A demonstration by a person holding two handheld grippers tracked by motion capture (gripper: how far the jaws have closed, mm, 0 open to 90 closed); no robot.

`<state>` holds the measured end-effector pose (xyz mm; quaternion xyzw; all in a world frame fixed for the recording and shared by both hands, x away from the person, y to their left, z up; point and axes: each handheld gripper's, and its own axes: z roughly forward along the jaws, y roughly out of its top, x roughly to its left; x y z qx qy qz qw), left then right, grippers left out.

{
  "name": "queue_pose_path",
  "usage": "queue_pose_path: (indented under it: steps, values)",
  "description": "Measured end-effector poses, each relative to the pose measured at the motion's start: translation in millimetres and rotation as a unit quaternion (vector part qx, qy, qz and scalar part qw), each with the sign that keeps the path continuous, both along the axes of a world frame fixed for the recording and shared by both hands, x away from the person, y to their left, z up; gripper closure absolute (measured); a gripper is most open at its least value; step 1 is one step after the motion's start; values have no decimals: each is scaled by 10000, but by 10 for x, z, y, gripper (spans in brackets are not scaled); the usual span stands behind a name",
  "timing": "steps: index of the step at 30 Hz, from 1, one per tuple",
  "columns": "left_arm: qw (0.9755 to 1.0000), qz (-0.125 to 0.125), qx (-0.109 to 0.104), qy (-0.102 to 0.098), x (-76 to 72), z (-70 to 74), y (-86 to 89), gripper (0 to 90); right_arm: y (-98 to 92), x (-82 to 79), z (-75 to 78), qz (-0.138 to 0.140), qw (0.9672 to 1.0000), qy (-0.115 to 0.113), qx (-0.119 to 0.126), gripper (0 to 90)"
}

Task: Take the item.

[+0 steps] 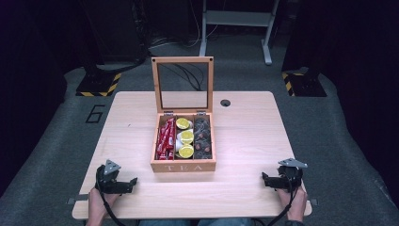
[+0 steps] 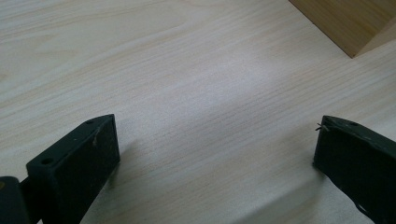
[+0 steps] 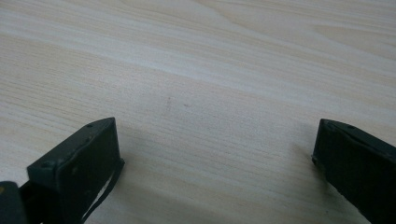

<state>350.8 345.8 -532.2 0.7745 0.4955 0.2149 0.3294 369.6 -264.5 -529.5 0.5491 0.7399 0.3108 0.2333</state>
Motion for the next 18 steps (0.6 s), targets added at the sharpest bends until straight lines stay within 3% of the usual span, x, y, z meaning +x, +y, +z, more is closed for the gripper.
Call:
queue_pose_path:
  steps: [9, 18]
  values:
    - [10000, -13, 11, -2, -1, 2, -1, 1, 0, 0, 0, 2, 10000, -1, 4, 0]
    - [9999, -6, -150, -31, -13, 36, 20, 1, 2, -2, 0, -3, 10000, -4, 4, 0]
